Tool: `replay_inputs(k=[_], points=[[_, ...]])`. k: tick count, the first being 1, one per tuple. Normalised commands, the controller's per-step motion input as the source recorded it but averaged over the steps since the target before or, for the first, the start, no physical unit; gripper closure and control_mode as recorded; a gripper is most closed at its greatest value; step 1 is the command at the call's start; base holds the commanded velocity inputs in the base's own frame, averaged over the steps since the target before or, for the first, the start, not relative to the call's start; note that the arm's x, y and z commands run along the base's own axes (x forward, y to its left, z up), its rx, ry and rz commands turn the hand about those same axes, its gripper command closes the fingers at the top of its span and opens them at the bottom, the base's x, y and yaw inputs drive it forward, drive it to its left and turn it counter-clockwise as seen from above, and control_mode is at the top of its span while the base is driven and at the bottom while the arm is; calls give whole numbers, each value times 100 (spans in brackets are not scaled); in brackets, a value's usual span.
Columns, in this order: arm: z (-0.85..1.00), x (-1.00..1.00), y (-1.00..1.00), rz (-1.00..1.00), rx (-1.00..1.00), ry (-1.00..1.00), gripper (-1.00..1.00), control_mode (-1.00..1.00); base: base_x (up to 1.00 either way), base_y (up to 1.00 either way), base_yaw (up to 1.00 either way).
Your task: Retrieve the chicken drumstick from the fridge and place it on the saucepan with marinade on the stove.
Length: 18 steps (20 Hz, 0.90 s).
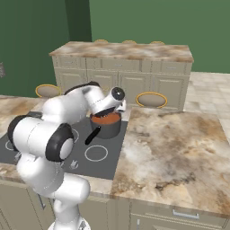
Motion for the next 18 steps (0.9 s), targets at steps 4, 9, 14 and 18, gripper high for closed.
replay_inputs(k=[4, 9, 14, 18], points=[[49, -99, -4, 0, 0, -27, -100, -100, 0, 0, 0], [54, -97, -30, 0, 0, -22, -100, -100, 0, 0, 0], [69, -83, -32, 0, 0, -25, -100, -100, 0, 0, 0], [66, -76, -33, 0, 0, -16, -100, -100, 0, 0, 0]])
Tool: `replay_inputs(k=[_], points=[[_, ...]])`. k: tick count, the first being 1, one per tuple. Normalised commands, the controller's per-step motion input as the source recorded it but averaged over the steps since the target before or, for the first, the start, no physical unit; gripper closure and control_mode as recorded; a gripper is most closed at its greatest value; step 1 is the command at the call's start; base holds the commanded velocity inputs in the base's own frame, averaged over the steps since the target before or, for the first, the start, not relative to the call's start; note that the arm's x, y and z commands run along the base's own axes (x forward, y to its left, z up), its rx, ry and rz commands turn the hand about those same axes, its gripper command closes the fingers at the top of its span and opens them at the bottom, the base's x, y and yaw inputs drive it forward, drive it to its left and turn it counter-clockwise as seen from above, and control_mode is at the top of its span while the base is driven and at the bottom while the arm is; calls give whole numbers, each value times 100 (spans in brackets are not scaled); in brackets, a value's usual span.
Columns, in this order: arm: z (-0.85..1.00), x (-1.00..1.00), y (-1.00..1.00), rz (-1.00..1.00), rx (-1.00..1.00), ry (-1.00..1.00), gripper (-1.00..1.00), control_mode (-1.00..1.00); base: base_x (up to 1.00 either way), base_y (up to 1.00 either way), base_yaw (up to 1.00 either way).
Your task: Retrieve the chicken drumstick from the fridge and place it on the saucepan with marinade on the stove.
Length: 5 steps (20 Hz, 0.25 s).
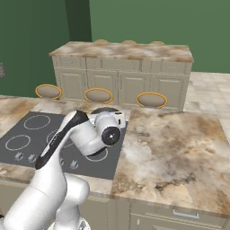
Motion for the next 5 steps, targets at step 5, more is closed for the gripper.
replay_inputs(k=[5], points=[[60, -73, -52, -3, 0, -7, -100, -100, 0, 0, 0]])
